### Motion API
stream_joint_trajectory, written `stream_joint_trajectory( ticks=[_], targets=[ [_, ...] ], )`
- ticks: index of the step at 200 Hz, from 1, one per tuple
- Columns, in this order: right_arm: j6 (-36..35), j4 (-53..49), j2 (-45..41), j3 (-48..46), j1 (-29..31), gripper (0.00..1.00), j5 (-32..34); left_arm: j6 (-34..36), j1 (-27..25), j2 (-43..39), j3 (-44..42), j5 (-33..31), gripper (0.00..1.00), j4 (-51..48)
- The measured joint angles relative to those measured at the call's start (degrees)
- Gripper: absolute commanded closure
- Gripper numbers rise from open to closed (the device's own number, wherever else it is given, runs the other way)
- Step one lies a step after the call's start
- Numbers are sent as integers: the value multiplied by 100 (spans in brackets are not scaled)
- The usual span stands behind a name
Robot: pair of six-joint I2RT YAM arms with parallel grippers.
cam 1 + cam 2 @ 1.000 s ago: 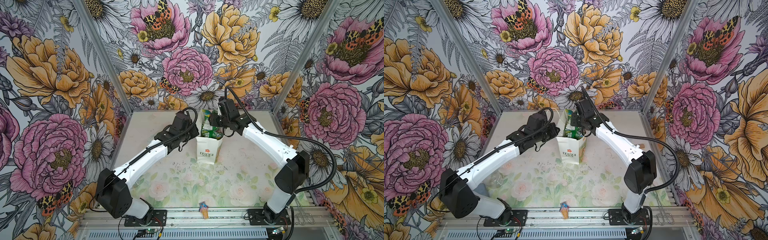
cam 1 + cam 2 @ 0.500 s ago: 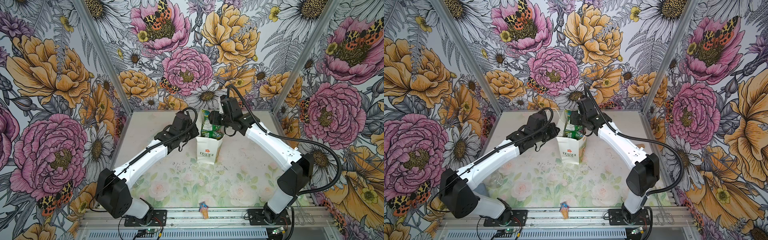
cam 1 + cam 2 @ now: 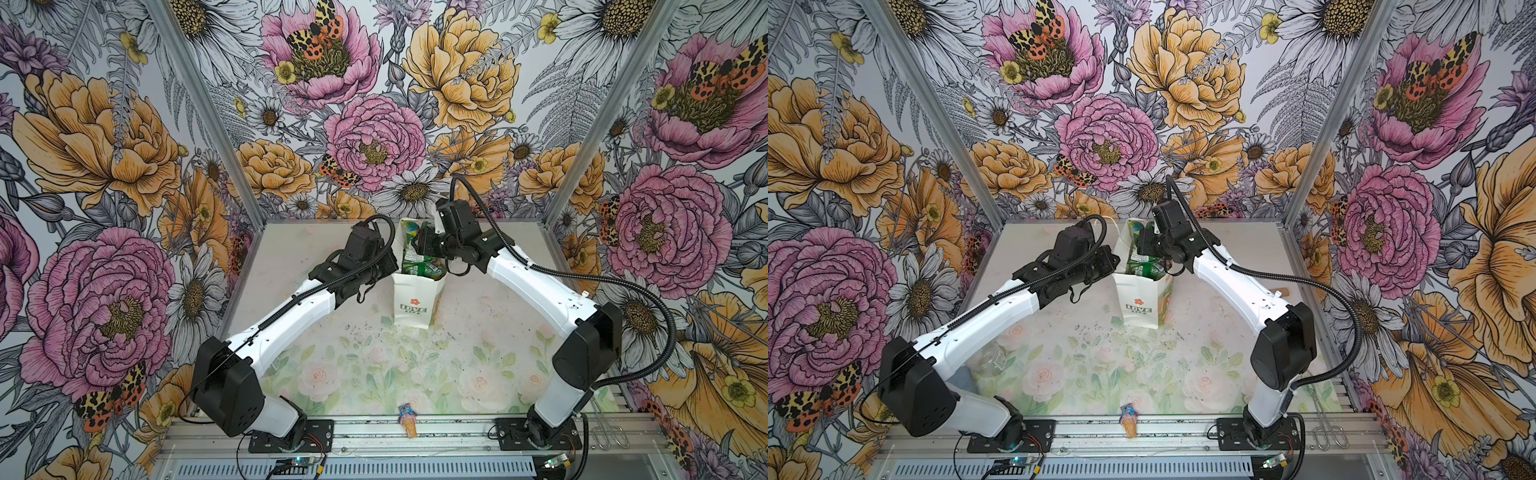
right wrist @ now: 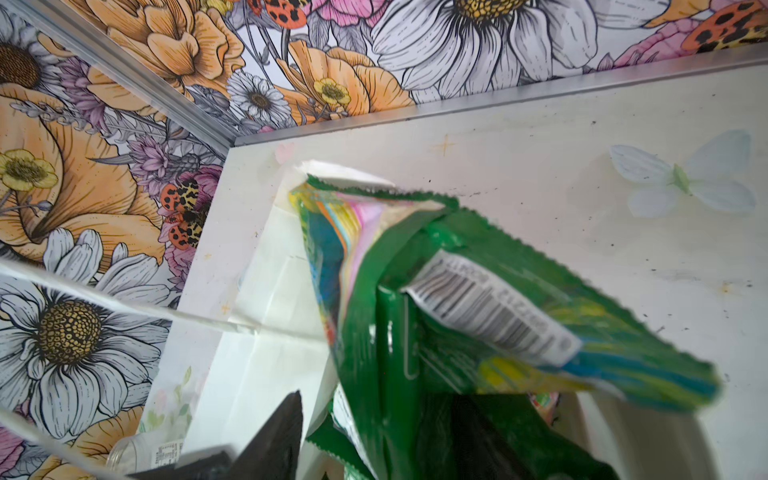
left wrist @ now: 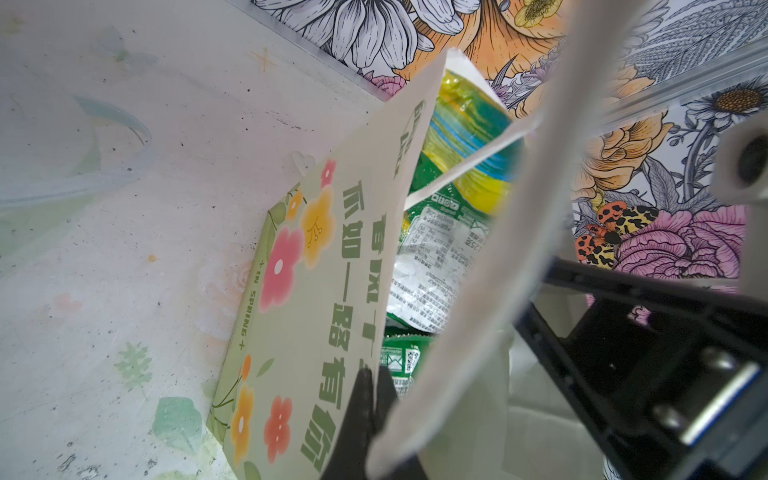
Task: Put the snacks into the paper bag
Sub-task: 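Push the green chip bag deeper into the paper bag with the right gripper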
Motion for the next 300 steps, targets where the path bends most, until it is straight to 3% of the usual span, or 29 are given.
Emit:
stream_joint_trajectory(
  ticks=[56, 89, 178, 191, 208, 228, 300],
  targets=[
    [39, 103, -35, -195, 37, 42, -273, -2, -2, 0, 0, 0, 100, 0],
    [-11, 81, -111, -197, 39, 70, -391, -2, -2, 0, 0, -2, 100, 2],
    [-2, -22, -426, 59, 44, 87, -435, -2, -2, -37, -28, -4, 100, 4],
    [-9, -17, -511, 118, 44, 85, -442, -2, -2, -44, -44, -4, 100, 4],
    [9, -7, -654, 153, 44, 66, -420, -2, -2, -52, -44, -4, 100, 4],
    [-4, -7, -817, 184, 44, 56, -267, -2, -2, -52, -44, -4, 100, 4],
    [-31, -94, -603, 774, -157, 52, -85, -2, -2, -52, -44, -4, 100, 4]
  ],
)
